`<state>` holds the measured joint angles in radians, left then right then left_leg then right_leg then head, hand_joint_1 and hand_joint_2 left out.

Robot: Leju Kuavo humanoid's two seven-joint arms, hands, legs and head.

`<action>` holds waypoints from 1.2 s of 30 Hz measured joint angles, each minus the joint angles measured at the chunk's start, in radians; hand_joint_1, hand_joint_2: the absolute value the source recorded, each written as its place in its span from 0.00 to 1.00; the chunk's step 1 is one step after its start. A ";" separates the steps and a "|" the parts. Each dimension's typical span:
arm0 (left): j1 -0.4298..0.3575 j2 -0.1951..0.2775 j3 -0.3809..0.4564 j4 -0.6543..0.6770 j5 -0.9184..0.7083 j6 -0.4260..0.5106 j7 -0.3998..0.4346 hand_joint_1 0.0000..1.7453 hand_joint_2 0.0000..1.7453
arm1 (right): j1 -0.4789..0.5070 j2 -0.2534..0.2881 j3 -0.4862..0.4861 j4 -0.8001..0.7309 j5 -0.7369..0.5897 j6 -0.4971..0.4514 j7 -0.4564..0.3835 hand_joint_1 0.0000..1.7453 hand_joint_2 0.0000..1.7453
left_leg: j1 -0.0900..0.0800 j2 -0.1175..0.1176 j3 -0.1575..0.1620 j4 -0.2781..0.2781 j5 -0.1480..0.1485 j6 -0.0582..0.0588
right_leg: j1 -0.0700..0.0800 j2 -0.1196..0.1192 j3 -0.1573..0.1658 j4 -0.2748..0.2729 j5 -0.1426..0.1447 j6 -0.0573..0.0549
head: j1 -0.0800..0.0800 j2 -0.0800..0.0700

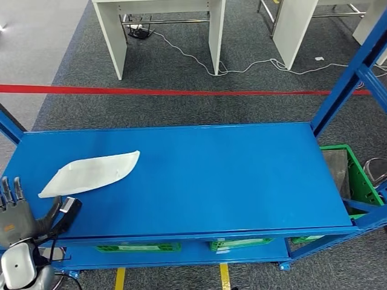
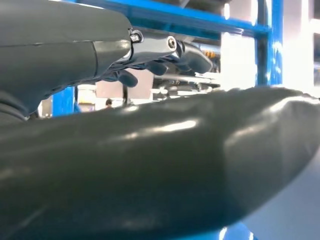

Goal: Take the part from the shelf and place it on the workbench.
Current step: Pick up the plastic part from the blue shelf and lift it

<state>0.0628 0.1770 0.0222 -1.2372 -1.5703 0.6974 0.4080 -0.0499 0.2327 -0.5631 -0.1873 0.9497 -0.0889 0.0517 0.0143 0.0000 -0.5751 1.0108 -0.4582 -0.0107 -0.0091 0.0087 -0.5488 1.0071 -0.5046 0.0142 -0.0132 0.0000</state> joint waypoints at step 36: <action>-0.085 -0.052 -0.104 -0.022 0.105 -0.118 -0.344 0.00 0.00 | -0.001 -0.003 -0.018 0.000 0.030 0.017 0.013 0.00 0.00 | -0.002 0.003 0.003 0.000 -0.004 0.035 | -0.003 -0.006 -0.138 0.254 -0.109 0.016 | 0.008 0.000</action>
<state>-0.0220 0.1247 -0.0817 -1.2596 -1.4655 0.5792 0.0638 -0.0509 0.2296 -0.5809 -0.1873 0.9796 -0.0720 0.0645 0.0122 0.0030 -0.5718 1.0107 -0.4620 0.0242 -0.0117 0.0031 -0.6863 1.2607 -0.6140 0.0305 -0.0054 0.0000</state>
